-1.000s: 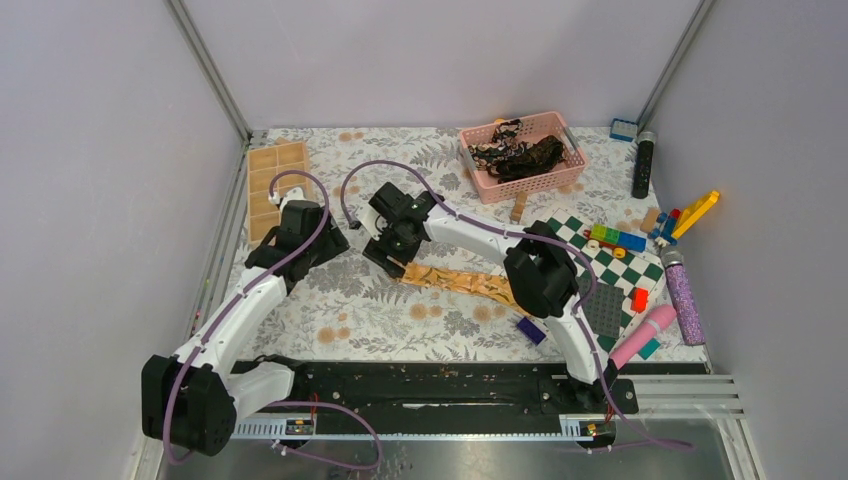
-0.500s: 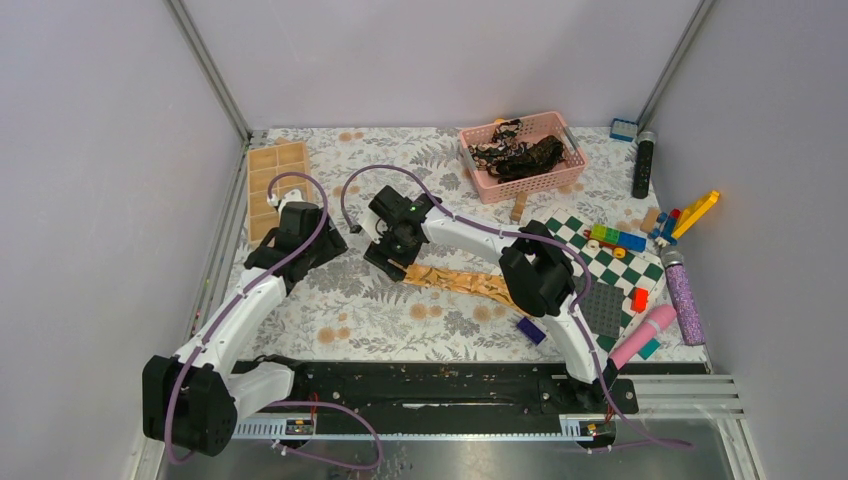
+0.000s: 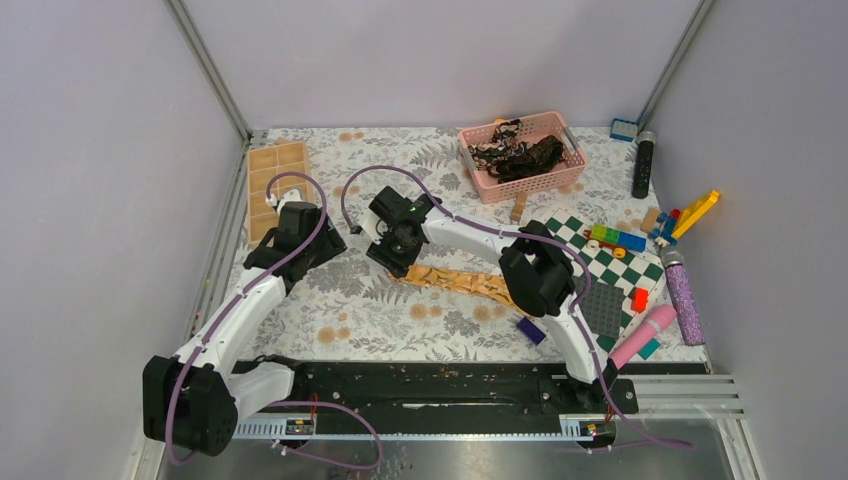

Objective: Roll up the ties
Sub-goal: Roll the tie at the center of the board.

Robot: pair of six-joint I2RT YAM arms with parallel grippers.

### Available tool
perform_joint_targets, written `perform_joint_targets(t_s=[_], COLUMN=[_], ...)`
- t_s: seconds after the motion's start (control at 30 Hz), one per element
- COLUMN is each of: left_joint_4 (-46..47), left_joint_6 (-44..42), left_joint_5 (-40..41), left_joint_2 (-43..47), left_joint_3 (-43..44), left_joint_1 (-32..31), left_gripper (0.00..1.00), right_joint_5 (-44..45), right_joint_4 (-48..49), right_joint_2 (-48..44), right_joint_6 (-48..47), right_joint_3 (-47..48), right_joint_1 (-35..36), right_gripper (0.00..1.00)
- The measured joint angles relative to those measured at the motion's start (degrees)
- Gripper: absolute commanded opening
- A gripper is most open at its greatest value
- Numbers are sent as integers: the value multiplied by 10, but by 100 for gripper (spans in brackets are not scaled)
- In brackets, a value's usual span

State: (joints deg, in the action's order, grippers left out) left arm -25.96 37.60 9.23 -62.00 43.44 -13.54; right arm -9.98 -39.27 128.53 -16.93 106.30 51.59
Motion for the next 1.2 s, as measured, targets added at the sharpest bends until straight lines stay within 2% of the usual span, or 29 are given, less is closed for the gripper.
perform_joint_targets(t_s=[0.13,0.3,0.37,0.57,0.7,0.8,0.97,1.2], left_joint_4=[0,0,0,1,3,6,24,87], left_joint_6=[0,0,0,0,-1,-2,-1,14], left_joint_5=[0,0,0,-3,-12,-20,-46,-99], left_joint_2=[0,0,0,0,0,0,-1,-44], left_joint_3=[0,0,-1,-7,-7,-7,-7,-16], left_joint_1=[0,2,2,3,4,4,4,-3], left_gripper=[59,59,59,60,66,68,72,74], right_joint_5=[0,0,0,4,10,16,51,84], right_joint_4=[0,0,0,1,13,36,84,171], right_joint_2=[0,0,0,0,-8,-40,-128,-245], right_joint_6=[0,0,0,7,17,36,130,350], right_joint_3=[-1,-2,-2,-2,-5,-24,-69,-217], right_joint_1=[0,0,0,0,0,0,-1,-26], right_gripper=[49,51,57,86,92,93,86,51])
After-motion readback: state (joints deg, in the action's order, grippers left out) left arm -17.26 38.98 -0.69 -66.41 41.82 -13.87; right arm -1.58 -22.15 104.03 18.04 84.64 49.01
